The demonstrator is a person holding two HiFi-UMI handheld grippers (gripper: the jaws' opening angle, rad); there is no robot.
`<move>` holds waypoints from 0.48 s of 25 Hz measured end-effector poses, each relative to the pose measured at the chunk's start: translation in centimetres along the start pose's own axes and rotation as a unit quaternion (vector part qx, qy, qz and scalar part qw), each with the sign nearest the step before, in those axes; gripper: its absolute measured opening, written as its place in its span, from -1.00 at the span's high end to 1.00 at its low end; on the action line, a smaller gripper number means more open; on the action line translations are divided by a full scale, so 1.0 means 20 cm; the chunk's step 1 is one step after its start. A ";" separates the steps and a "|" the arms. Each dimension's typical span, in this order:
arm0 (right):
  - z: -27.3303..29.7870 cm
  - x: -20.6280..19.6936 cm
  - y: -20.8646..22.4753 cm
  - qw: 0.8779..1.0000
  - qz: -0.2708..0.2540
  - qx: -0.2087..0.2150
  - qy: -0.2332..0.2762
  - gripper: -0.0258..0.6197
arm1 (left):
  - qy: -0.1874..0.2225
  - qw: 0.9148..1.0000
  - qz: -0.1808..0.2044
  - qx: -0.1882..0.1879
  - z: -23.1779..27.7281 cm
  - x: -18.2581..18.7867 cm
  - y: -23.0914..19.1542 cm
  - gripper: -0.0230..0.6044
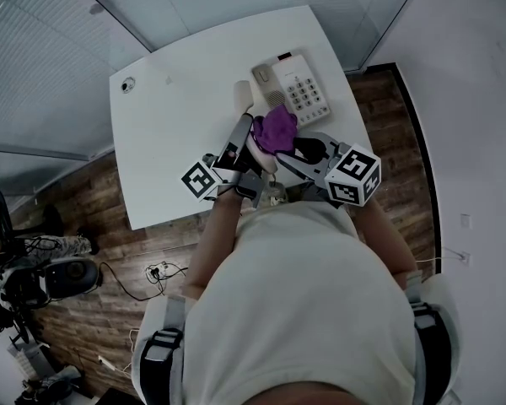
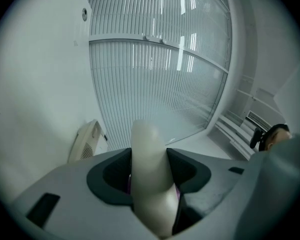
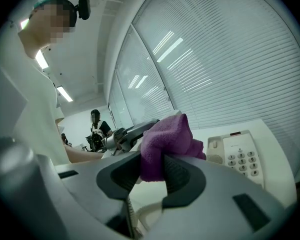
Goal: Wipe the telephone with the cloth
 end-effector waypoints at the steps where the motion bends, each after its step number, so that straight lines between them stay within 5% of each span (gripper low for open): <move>1: -0.01 -0.01 0.00 1.000 0.000 0.000 -0.002 0.51 | 0.004 1.000 0.001 0.001 0.00 0.01 0.00 0.20; 12: -0.02 -0.08 -0.03 1.000 0.020 0.001 -0.012 0.51 | 0.048 0.999 0.017 0.005 0.00 0.15 -0.02 0.20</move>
Point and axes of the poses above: the fingertips, and each gripper's own axes: z forward along the fingers, y to its right, x out of its top, the point moved 1 cm from there along -z, backward along the fingers, and after that the axes turned 15 degrees about y, right-handed, at the moved point
